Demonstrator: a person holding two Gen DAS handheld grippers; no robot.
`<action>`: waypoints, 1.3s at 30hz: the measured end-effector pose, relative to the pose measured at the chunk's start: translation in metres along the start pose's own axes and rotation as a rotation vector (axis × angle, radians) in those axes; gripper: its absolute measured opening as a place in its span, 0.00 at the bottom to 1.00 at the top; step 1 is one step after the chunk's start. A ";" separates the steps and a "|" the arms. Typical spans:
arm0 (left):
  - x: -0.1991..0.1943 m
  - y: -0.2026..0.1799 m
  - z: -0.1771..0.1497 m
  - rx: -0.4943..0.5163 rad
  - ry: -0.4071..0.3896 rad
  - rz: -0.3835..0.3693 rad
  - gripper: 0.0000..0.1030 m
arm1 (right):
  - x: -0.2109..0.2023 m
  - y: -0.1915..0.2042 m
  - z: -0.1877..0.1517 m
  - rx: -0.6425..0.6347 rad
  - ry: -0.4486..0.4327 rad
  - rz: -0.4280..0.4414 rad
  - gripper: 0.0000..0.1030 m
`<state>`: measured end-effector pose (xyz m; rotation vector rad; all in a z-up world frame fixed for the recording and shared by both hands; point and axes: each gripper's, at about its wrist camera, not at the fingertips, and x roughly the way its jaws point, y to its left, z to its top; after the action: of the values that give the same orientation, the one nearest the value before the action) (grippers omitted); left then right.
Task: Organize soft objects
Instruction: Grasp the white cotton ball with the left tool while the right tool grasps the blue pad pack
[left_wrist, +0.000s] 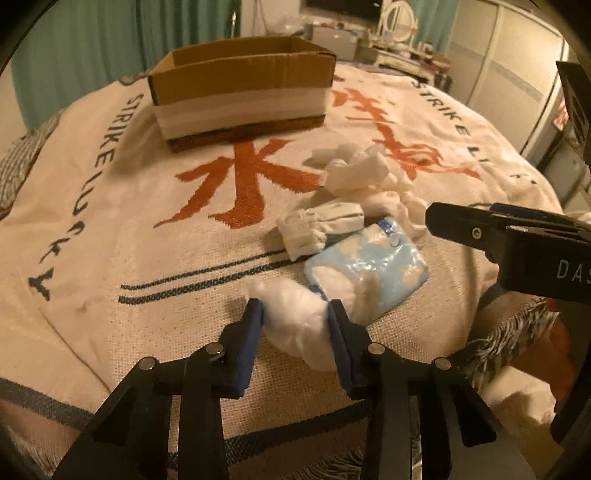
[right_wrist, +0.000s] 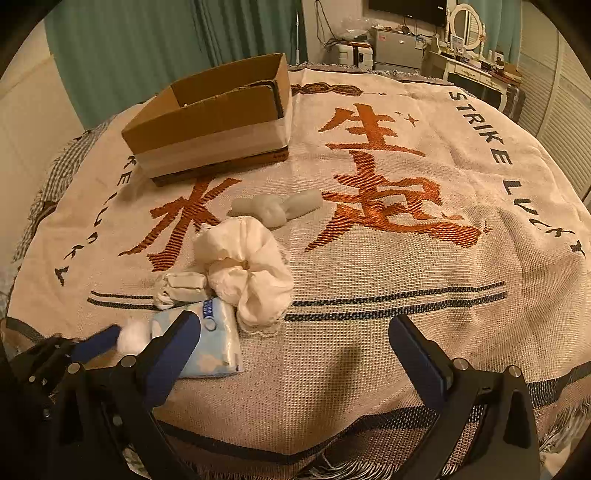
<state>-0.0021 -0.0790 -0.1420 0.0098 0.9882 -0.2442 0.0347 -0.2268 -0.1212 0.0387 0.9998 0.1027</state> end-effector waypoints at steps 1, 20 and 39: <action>-0.002 0.004 0.001 -0.011 -0.001 -0.006 0.31 | -0.001 0.002 0.000 -0.003 -0.001 0.001 1.00; -0.017 0.068 0.018 -0.072 0.009 0.030 0.31 | 0.041 0.075 -0.025 -0.122 0.161 0.047 0.88; -0.091 0.051 0.062 -0.068 -0.069 -0.087 0.31 | -0.075 0.078 0.022 -0.118 -0.061 0.062 0.71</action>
<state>0.0121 -0.0185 -0.0378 -0.1031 0.9282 -0.2893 0.0078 -0.1567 -0.0399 -0.0343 0.9303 0.2162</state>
